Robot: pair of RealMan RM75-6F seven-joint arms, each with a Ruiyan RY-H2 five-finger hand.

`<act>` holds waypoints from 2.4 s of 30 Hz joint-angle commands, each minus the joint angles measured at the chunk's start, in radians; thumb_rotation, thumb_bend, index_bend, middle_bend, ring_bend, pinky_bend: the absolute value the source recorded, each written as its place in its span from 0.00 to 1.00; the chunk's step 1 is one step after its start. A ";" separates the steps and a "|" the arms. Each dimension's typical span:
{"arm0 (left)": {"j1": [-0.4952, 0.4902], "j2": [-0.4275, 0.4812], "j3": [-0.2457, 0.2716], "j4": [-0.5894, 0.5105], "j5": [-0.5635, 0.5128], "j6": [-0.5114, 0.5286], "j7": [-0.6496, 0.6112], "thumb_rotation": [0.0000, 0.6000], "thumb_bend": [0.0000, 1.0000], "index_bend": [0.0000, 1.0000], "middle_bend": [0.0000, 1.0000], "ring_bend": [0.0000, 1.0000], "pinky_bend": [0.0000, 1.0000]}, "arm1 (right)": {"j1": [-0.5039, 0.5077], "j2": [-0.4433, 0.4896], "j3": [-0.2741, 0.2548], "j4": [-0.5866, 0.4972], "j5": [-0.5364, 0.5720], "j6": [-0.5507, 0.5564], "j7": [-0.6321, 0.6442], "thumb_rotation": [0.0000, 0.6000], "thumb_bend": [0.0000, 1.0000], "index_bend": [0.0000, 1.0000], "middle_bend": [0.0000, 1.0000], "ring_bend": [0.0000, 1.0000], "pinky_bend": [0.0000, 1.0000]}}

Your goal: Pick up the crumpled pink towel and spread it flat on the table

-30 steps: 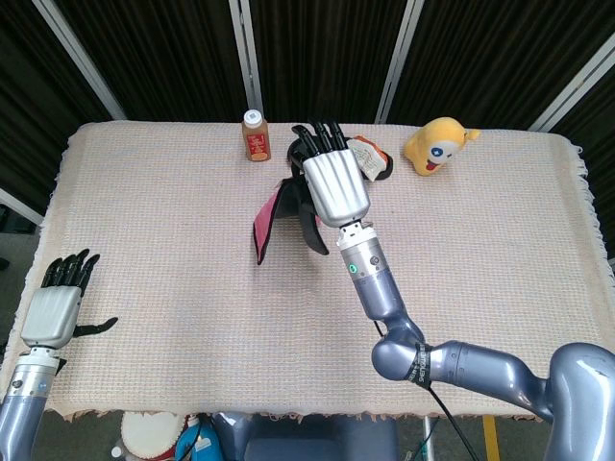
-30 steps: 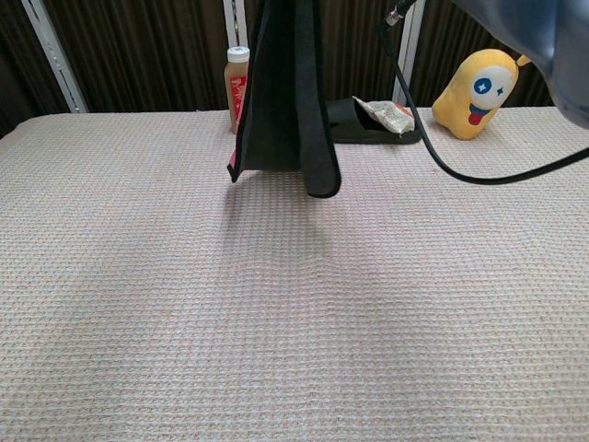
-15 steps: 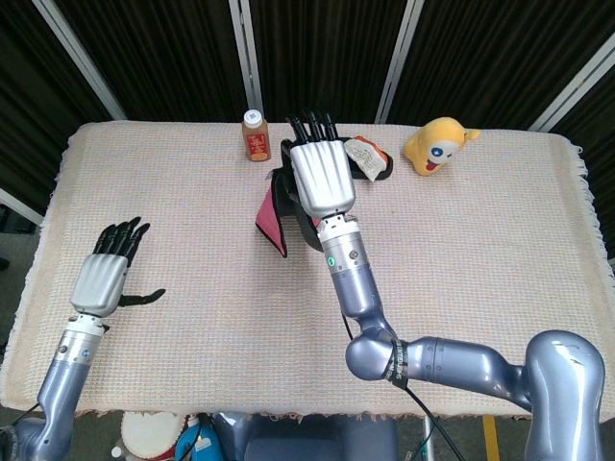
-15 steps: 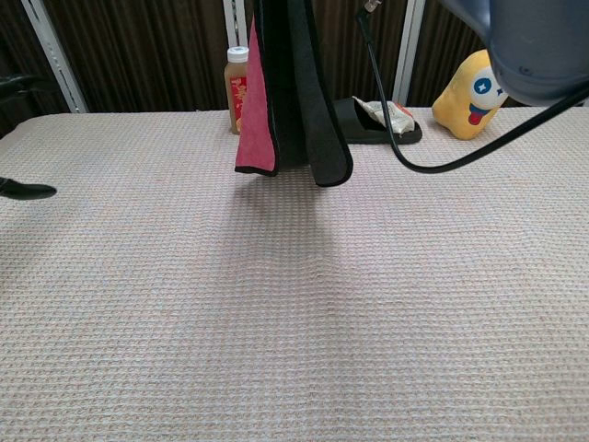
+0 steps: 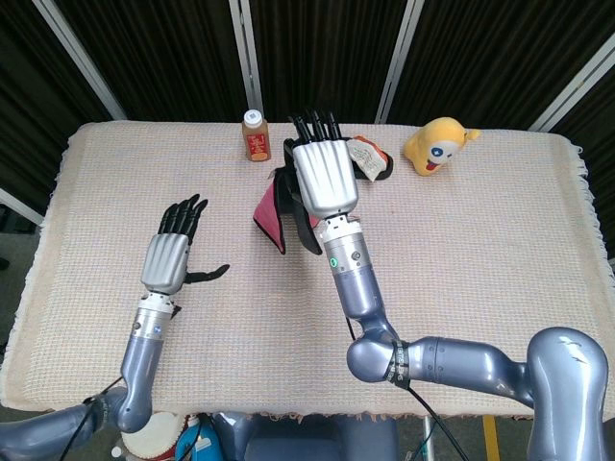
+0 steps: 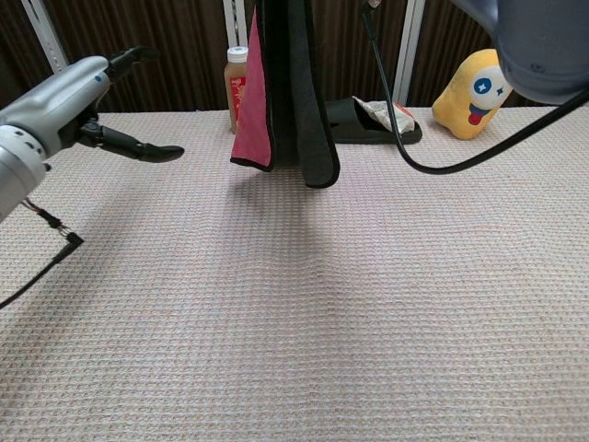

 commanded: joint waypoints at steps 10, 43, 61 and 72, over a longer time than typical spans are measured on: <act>-0.123 -0.140 -0.057 0.140 -0.043 -0.011 -0.001 1.00 0.00 0.00 0.00 0.00 0.00 | 0.028 0.001 -0.031 -0.024 0.020 0.040 -0.028 1.00 0.56 0.63 0.23 0.12 0.11; -0.207 -0.238 -0.103 0.265 -0.131 -0.033 -0.020 1.00 0.01 0.00 0.00 0.00 0.00 | 0.055 0.004 -0.061 -0.058 0.049 0.095 -0.051 1.00 0.56 0.63 0.23 0.12 0.11; -0.269 -0.254 -0.120 0.347 -0.147 -0.094 -0.064 1.00 0.02 0.00 0.00 0.00 0.00 | 0.048 0.012 -0.080 -0.069 0.053 0.104 -0.049 1.00 0.56 0.63 0.23 0.12 0.11; -0.267 -0.279 -0.074 0.349 -0.139 -0.095 -0.050 1.00 0.02 0.00 0.00 0.00 0.00 | 0.052 0.013 -0.080 -0.088 0.054 0.115 -0.053 1.00 0.56 0.63 0.23 0.12 0.11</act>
